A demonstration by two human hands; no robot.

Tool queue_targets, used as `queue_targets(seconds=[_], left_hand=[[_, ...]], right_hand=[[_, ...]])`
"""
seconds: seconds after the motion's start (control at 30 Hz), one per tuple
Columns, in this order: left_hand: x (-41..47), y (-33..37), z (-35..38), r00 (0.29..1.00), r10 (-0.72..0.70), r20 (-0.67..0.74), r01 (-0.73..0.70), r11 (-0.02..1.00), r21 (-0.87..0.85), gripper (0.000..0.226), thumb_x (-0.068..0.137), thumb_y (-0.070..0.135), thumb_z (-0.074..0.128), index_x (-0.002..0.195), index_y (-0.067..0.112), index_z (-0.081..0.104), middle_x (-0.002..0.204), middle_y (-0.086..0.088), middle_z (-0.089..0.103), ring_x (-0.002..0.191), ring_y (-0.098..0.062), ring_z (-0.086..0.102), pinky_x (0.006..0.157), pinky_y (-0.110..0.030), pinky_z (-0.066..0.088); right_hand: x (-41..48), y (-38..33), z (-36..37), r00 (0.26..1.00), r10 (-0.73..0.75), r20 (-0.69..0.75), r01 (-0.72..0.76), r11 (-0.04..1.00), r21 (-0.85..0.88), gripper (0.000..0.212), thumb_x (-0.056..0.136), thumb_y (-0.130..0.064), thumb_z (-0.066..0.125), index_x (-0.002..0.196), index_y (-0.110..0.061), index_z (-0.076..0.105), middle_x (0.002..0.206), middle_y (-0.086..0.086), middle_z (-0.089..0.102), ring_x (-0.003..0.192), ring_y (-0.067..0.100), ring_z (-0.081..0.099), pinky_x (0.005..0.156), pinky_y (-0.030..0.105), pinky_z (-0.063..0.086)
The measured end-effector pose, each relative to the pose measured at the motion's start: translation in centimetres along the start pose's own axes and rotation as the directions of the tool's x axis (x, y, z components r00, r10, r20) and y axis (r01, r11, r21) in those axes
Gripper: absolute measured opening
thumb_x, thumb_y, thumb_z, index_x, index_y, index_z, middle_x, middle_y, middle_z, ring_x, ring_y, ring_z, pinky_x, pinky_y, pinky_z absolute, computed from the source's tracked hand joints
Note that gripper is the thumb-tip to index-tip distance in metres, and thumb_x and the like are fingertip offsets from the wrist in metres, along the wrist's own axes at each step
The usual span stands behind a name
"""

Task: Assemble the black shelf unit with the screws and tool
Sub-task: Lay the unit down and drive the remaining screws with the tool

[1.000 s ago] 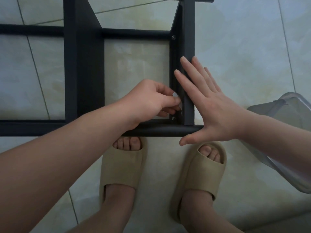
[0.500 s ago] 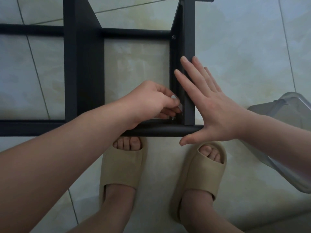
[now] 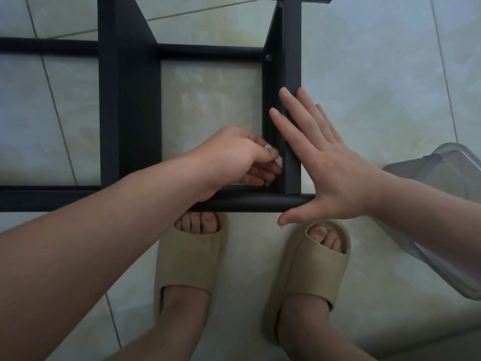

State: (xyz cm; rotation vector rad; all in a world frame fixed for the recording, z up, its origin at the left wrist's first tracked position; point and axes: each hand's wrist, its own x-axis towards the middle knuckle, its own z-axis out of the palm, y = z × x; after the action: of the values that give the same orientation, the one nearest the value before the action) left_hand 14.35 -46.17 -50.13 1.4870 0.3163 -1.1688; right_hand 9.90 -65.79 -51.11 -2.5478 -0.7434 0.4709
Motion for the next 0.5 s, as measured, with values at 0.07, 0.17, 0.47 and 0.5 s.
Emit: queue_targets(seconds=[0.07,0.17,0.47,0.5], left_hand=[[-0.05,0.02,0.03,1.0,0.002,0.011,-0.002,1.0,0.013,0.013,0.098,0.015,0.061,0.086,0.011,0.065,0.075,-0.004,0.075,0.074,-0.015,0.073,0.071,-0.028,0.058],[-0.13,0.09,0.04,1.0,0.003,0.023,-0.004,0.999,0.042,0.016,0.1,0.014,0.058,0.085,0.011,0.063,0.073,-0.004,0.074,0.073,-0.015,0.071,0.072,-0.027,0.058],[-0.57,0.32,-0.23,0.996,0.056,0.065,-0.066,0.982,0.175,0.021,0.103,0.01,0.052,0.085,0.01,0.064,0.071,0.0,0.071,0.074,-0.013,0.067,0.079,-0.027,0.058],[-0.61,0.32,-0.3,0.996,0.062,0.071,-0.075,0.978,0.194,0.021,0.103,0.01,0.051,0.086,0.01,0.064,0.071,0.0,0.071,0.074,-0.012,0.067,0.078,-0.026,0.058]], right_hand=[[0.0,0.01,-0.01,1.0,0.0,0.002,0.0,1.0,-0.001,0.133,0.072,-0.09,0.055,0.162,-0.006,0.004,0.169,0.016,-0.009,0.155,0.033,-0.017,0.122,0.064,0.008],[0.02,-0.03,-0.01,1.0,0.001,0.006,-0.001,1.0,0.001,0.133,0.071,-0.09,0.055,0.162,-0.006,0.004,0.169,0.016,-0.009,0.155,0.033,-0.017,0.122,0.065,0.008],[0.03,-0.02,0.03,1.0,0.0,0.002,0.0,1.0,0.002,0.133,0.072,-0.09,0.055,0.162,-0.006,0.004,0.169,0.015,-0.01,0.155,0.032,-0.017,0.123,0.064,0.007],[0.03,-0.03,0.07,1.0,-0.001,0.001,0.001,1.0,0.004,0.133,0.072,-0.09,0.055,0.162,-0.007,0.004,0.169,0.015,-0.01,0.155,0.032,-0.017,0.123,0.064,0.006]])
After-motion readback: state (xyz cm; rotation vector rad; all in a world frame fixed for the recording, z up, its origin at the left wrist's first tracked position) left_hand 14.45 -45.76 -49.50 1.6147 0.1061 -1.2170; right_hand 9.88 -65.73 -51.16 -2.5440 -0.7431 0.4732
